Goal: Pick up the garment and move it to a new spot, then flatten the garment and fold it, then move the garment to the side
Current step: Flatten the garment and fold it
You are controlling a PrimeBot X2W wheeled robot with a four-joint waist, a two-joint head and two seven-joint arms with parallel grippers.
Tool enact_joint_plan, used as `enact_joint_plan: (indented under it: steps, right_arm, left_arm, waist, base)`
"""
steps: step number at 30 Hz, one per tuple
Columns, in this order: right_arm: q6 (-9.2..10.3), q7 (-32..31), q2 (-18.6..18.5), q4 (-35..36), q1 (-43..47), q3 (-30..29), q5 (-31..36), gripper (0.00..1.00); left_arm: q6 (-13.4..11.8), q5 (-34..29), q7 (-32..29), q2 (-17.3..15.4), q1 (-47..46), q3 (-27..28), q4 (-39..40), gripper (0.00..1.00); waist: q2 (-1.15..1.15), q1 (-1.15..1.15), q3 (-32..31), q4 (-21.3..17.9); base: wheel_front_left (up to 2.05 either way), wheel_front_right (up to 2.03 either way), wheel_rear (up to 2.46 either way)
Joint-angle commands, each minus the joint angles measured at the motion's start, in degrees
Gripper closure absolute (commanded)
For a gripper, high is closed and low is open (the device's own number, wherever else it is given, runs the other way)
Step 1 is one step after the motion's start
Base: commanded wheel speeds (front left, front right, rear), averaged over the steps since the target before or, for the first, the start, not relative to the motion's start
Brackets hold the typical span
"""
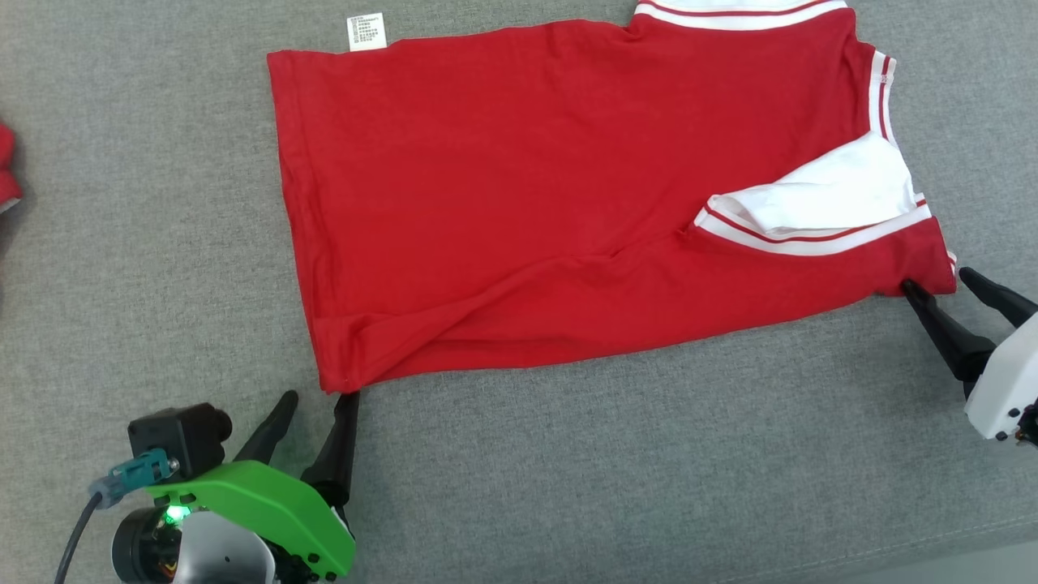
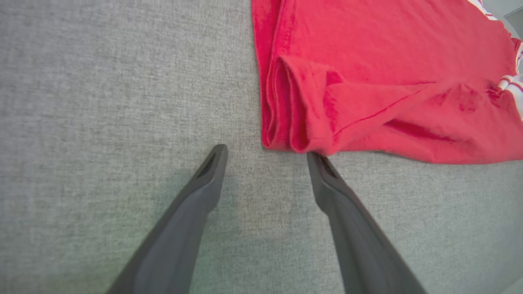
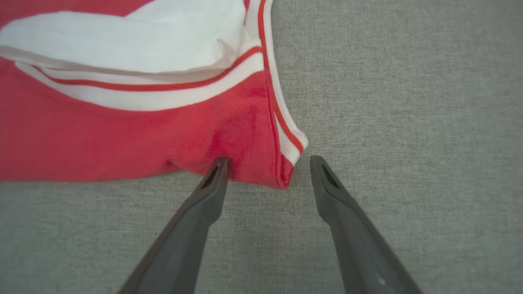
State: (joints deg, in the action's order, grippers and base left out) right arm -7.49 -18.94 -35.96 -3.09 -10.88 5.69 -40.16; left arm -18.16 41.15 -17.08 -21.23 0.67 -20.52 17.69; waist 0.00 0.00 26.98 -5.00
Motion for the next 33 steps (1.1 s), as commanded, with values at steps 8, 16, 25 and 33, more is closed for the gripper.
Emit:
enact_joint_plan:
  steps: [8, 16, 25, 33]
  right_arm:
    - [0.00, 0.25, 0.04, -1.48, -0.74, 0.35, 0.25, 0.00]
    - [0.01, -1.83, -0.01, -3.12, -2.30, 0.89, 0.65, 0.00]
    - [-0.02, -4.18, -2.04, -0.91, -2.07, 4.70, -5.36, 1.00]
    - [0.01, -9.79, -10.58, 5.05, 5.67, 2.63, -15.80, 1.00]
  left_arm:
    - [0.25, 0.03, 0.23, 0.34, -2.24, 0.27, -0.96, 0.00]
    - [1.51, 2.22, -1.58, 1.54, -4.92, -0.49, -3.92, 0.43]
    - [7.19, 8.63, -4.64, 3.40, -6.54, -2.42, -5.29, 1.00]
    - [7.82, 14.98, -7.97, -1.78, -0.32, 2.72, 0.48, 1.00]
  waist:
    - [0.00, 0.00, -0.26, 0.03]
    - [0.00, 0.00, 1.57, 0.70]
    - [0.00, 0.00, 0.31, 1.33]
    - [0.00, 0.00, -5.10, 1.08]
  base:
    - [0.00, 0.00, 0.00]
    - [0.00, 0.00, 0.00]
    - [0.00, 0.00, 0.00]
    - [0.00, 0.00, 0.00]
